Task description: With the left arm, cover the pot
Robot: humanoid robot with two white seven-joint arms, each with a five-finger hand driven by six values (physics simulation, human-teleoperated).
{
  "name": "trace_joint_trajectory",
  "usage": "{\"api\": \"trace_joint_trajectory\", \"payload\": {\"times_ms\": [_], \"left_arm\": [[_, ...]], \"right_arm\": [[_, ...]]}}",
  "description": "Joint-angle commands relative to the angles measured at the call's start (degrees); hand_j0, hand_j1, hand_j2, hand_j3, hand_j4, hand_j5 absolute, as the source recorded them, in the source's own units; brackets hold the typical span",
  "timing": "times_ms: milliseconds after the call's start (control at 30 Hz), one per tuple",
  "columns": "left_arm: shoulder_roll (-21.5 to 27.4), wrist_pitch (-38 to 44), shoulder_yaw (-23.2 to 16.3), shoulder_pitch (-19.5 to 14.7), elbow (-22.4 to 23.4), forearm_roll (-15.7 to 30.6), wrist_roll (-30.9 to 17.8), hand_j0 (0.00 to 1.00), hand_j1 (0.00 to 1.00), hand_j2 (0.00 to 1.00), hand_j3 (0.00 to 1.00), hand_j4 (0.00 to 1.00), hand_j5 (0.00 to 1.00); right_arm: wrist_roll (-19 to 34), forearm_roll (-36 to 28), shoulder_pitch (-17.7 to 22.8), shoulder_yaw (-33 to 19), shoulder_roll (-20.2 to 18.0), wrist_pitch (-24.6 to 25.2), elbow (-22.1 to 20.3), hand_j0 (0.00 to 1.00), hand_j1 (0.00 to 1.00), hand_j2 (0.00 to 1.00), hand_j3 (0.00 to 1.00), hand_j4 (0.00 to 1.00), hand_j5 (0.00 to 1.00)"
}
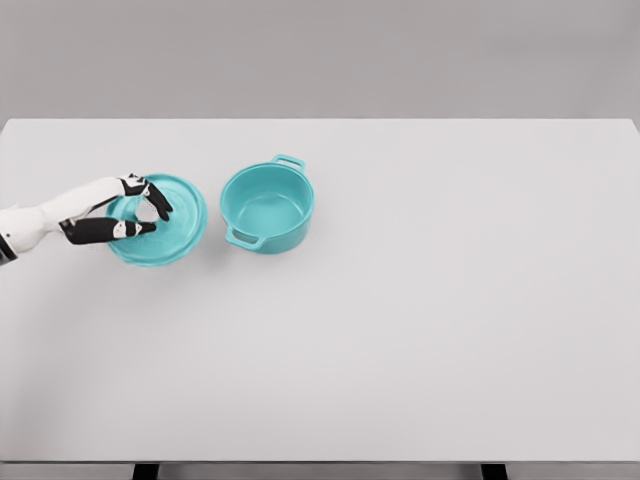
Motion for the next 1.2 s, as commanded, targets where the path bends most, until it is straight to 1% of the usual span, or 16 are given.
{"api": "trace_joint_trajectory", "payload": {"times_ms": [0,100,267,300,333,367,533,567,633,700,767,833,967,1033,1100,1167], "left_arm": [[-0.24,0.16,-0.02,-0.09,-0.03,0.29,0.03,0.44,0.44,0.44,0.44,0.44,0.44],[-1.12,0.6,-0.37,-1.76,0.06,-0.06,0.03,0.44,0.44,0.44,0.44,0.44,0.44],[-4.46,0.87,-0.81,-3.51,0.5,-0.76,-0.14,0.44,0.44,0.44,0.44,0.44,0.44],[-4.9,0.87,-1.95,-4.13,0.5,-1.11,-0.05,0.44,0.44,0.44,0.44,0.44,0.44],[-5.51,0.87,-3.27,-5.53,0.85,-1.11,-0.05,0.44,0.44,0.44,0.44,0.44,0.44],[-6.3,0.87,-4.24,-5.89,1.55,-1.11,-0.05,0.44,0.44,0.44,0.44,0.44,0.44],[-8.33,0.87,-4.5,-6.94,1.82,-1.2,-0.05,0.44,0.44,0.44,0.44,0.44,0.44],[-8.5,0.95,-5.2,-7.64,2.43,-1.29,-0.14,0.44,0.44,0.44,0.44,0.44,0.44],[-10.35,0.87,-6.87,-9.05,4.45,-1.38,-0.14,0.44,0.44,0.44,0.44,0.44,0.44],[-10.87,0.95,-6.96,-9.4,4.72,-1.38,-0.14,0.44,0.44,0.44,0.44,0.44,0.44],[-11.14,1.04,-7.75,-10.63,5.16,-1.38,-0.32,0.44,0.44,0.44,0.44,0.44,0.44],[-11.75,1.31,-7.75,-10.81,5.95,-1.38,-0.4,0.44,0.44,0.44,0.44,0.44,0.44],[-13.86,1.31,-7.84,-12.39,9.9,-2.17,-0.58,0.44,0.44,0.44,0.44,0.44,0.44],[-14.83,1.31,-7.93,-13.01,10.6,-2.26,-0.58,0.44,0.44,0.44,0.44,0.44,0.44],[-15.09,1.31,-10.3,-14.85,12.54,-2.17,-0.58,0.45,0.45,0.45,0.45,0.45,0.45],[-16.06,1.31,-10.66,-14.94,12.89,-2.26,-0.58,0.45,0.45,0.45,0.45,0.45,0.45]], "right_arm": [[0.03,0.05,0.0,0.0,0.0,-0.09,0.0,1.0,1.0,1.0,1.0,1.0,1.0],[0.03,0.05,0.0,0.0,0.0,0.0,0.0,1.0,1.0,1.0,1.0,1.0,1.0],[0.03,0.05,0.0,0.0,0.0,-0.09,0.0,1.0,1.0,1.0,1.0,1.0,1.0],[0.03,0.05,0.0,0.0,0.0,0.0,0.0,1.0,1.0,1.0,1.0,1.0,1.0],[0.03,0.05,0.0,0.0,0.0,-0.09,0.0,1.0,1.0,1.0,1.0,1.0,1.0],[0.03,0.05,0.0,0.0,0.0,-0.09,0.0,1.0,1.0,1.0,1.0,1.0,1.0],[0.03,0.05,0.0,0.0,0.0,0.0,0.0,1.0,1.0,1.0,1.0,1.0,1.0],[0.03,0.05,0.0,0.0,0.0,-0.09,0.0,1.0,1.0,1.0,1.0,1.0,1.0],[0.03,0.05,0.0,0.0,0.0,-0.09,0.0,1.0,1.0,1.0,1.0,1.0,1.0],[0.03,0.05,0.0,0.0,0.0,0.0,0.0,1.0,1.0,1.0,1.0,1.0,1.0],[0.03,0.05,0.0,0.0,0.0,0.0,0.0,1.0,1.0,1.0,1.0,1.0,1.0],[0.03,0.05,0.0,-0.08,0.0,0.0,0.0,1.0,1.0,1.0,1.0,1.0,1.0],[0.03,0.05,0.0,-0.08,0.0,-0.09,0.0,1.0,1.0,1.0,1.0,1.0,1.0],[0.03,0.05,0.0,0.0,0.0,-0.09,0.0,1.0,1.0,1.0,1.0,1.0,1.0],[0.03,0.05,0.0,0.0,0.0,-0.09,0.0,1.0,1.0,1.0,1.0,1.0,1.0],[0.03,0.05,0.0,0.0,0.0,0.0,0.0,1.0,1.0,1.0,1.0,1.0,1.0]]}}
